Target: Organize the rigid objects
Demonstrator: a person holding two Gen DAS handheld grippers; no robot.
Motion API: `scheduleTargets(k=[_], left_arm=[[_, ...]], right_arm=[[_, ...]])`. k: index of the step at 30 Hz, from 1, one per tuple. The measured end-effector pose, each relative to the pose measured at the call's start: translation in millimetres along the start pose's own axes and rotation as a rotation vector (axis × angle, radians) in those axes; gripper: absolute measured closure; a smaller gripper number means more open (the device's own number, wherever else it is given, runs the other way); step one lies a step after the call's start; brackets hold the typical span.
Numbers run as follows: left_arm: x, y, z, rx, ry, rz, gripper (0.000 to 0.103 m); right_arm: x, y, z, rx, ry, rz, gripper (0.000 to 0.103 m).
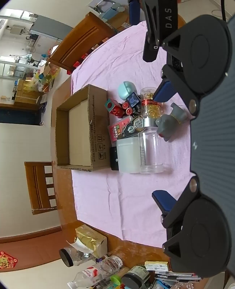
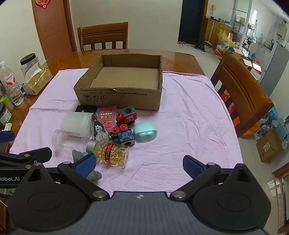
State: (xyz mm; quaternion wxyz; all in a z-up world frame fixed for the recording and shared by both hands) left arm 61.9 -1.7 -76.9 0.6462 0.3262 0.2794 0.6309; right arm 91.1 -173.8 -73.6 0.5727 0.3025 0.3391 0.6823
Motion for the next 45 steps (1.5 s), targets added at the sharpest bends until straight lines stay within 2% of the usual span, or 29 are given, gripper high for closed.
scheduleTargets(k=[5,45], left_arm=[[1.2,0.7,-4.2,-0.007,0.024,-0.028,0.001],[-6.7,5.6,6.6,-0.002,0.019,-0.037,0.001]], right_arm=[[0.0,-0.8,1.2,0.001,0.001,0.002,0.0],[-4.4,7.1,8.1,-0.028,0.007,-0.012,0.0]])
Point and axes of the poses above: each gripper's, at about its wrist camera, not at the fingertips, and y roughly against the way its jaws point, x to its left, z to its top, the point moved 10 cm from there along -y, roughly the way its jaws point, and after that the axes turned 3 degrees about -y, right-handed, at the moved point
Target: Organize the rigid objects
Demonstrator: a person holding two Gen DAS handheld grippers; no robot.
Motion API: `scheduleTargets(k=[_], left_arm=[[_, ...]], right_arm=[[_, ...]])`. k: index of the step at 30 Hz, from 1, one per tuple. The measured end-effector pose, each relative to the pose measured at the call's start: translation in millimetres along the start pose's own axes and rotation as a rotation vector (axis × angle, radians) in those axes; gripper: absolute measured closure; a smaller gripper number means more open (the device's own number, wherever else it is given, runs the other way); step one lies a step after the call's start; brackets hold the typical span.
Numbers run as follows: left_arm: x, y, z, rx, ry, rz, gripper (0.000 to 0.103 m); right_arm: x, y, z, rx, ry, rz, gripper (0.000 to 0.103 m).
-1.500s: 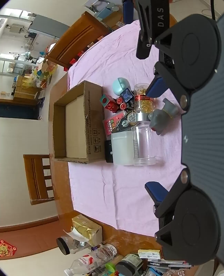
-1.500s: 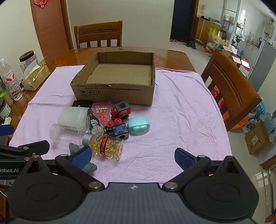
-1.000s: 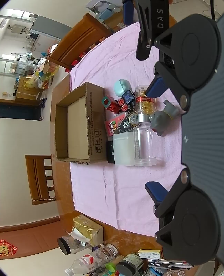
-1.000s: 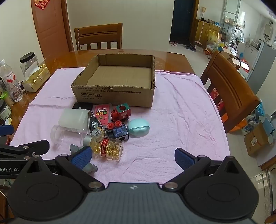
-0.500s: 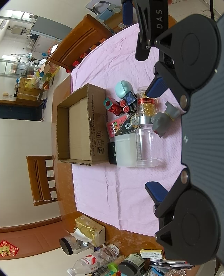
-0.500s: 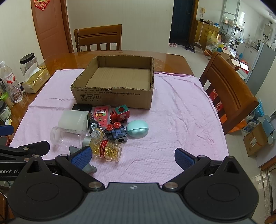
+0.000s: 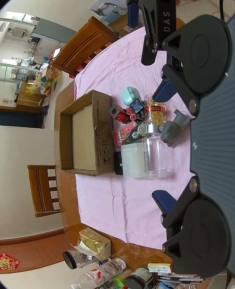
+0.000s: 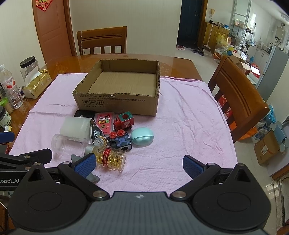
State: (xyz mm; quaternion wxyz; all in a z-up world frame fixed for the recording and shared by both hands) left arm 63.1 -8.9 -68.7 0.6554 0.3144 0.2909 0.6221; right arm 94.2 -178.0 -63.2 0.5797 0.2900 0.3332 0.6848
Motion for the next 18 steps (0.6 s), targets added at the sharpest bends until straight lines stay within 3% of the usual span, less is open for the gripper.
scheduleTargets(k=[18], left_arm=[[-1.8,-2.3,2.0,0.005,-0.007,-0.013,0.001]], right_arm=[[-0.4,-1.8,1.5,0.001,0.002,-0.001,0.0]])
Point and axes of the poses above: each gripper's, at about its wrist camera, not at the fingertips, and y roughly against the way its jaws point, x to its left, z to its top, the point moved 10 cm from there along -y, roughly the way its jaws point, and after that the axes turned 3 degrees about -y, right-handed, at the moved point
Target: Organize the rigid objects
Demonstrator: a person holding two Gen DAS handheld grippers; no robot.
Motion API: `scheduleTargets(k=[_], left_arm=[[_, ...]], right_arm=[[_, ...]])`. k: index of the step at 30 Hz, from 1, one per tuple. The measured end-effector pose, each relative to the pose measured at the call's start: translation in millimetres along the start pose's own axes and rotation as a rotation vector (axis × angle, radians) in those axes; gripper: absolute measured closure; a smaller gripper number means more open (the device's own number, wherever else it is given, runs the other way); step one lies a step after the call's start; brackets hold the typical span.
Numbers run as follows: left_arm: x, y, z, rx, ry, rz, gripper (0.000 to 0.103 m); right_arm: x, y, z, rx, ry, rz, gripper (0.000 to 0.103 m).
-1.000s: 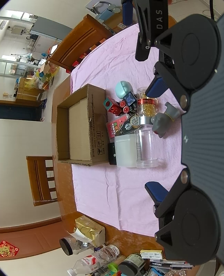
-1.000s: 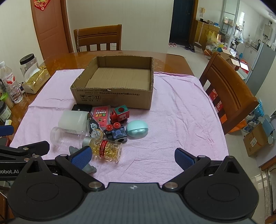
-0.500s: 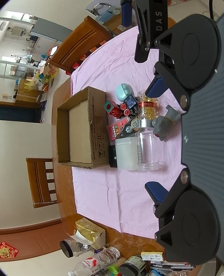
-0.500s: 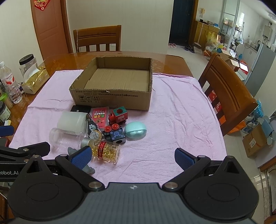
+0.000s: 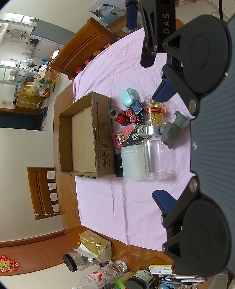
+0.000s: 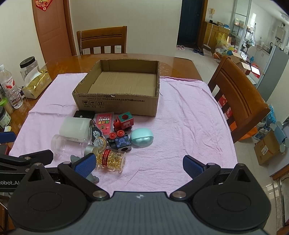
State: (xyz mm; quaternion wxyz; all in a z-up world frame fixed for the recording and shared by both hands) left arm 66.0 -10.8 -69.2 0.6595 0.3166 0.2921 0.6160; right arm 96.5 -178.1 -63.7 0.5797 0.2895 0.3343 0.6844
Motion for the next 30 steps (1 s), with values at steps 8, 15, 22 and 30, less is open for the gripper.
scheduleTargets(k=[8,15,22,30], left_arm=[[0.5,-2.2,1.5,0.0,-0.003,-0.009,0.001],[1.4,-4.5,3.2,-0.012,-0.007,-0.024,0.001],[-3.7,-8.4,3.3,-0.036,-0.041,-0.05,0.001],[-4.9,-22.2,-3.4,-0.048,-0.063,-0.056,0.001]], right_arm=[[0.0,-0.4,0.7,0.0,-0.002,-0.003,0.0],[0.1,-1.6,3.0,-0.009,0.001,-0.005,0.0],[0.6,-3.9,5.6,-0.056,0.022,-0.002,0.0],[-3.9,-17.2,-4.0,-0.067,0.027,0.025,0.0]])
Point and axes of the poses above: each gripper's, at about its wrist camera, not at the fingertips, and y roughly against the way its jaws point, x to its left, z to its top, the point moved 10 cm from there along -y, roughly the way its jaws point, and after that the axes turned 3 degrees about -y, right-handed, at the moved point
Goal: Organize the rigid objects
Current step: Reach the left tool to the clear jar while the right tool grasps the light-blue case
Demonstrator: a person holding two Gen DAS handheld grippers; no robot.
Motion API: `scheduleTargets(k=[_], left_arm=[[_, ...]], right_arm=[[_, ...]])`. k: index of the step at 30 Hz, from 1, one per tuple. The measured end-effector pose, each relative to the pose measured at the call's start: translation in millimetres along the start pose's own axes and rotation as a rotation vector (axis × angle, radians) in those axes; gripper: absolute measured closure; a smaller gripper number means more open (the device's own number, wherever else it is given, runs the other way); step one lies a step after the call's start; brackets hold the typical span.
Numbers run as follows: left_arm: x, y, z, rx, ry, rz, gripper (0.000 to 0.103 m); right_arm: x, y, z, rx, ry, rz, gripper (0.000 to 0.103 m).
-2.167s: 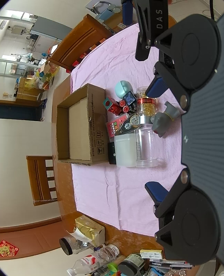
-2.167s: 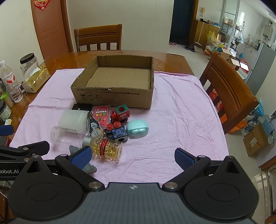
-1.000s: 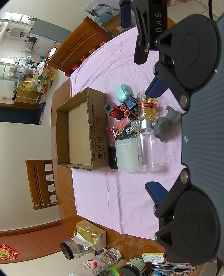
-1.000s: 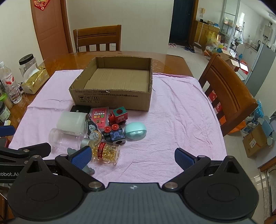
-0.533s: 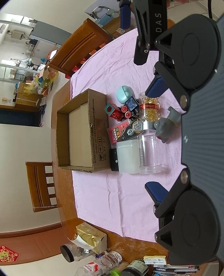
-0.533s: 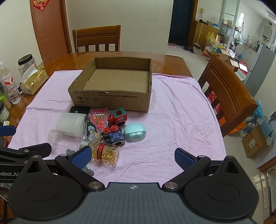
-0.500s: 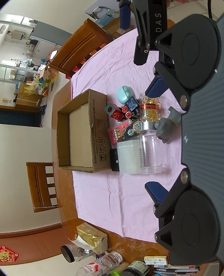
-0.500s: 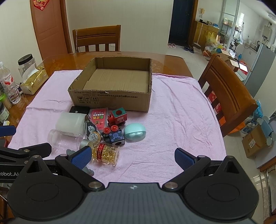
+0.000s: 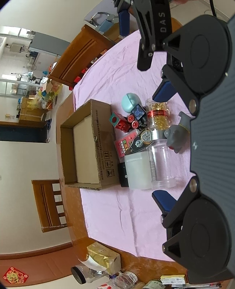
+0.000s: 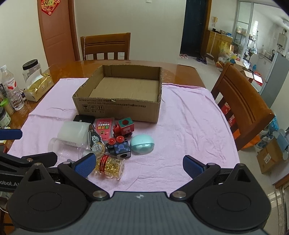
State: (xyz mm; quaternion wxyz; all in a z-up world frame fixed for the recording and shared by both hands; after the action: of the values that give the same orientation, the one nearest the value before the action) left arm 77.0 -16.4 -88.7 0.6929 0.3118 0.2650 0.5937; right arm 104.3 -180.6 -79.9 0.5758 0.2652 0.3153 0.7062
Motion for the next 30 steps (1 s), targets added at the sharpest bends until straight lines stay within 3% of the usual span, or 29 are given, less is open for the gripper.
scheduleTargets(k=[5,12,30], left_arm=[[6.2,-15.4,-5.8,-0.002,0.008,0.018,0.001],[18.5,-39.2,-9.0,0.018,-0.025,0.106,0.001],[39.9,-110.7,-17.0,0.157,0.072,0.072,0.001]], right_arm=[[-3.5,-6.7,-10.6,0.0,0.008,0.012,0.0],[-8.4,-17.9,-27.4,0.036,-0.002,0.005,0.0],[-7.1,-48.9,-21.5,0.099,-0.036,-0.011,0.0]])
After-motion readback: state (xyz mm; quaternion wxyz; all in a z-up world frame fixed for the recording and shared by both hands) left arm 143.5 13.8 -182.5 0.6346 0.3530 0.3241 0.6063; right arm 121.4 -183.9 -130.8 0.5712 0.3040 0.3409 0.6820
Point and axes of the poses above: each gripper's, at about its wrist camera, not at the fingertips, and y roughly against the way its jaws point, x to its left, z to its top, the point moved 10 cm from there along -y, roughly the way its jaws point, and after that the axes turned 3 degrees about -y, right-handed, at the moved point
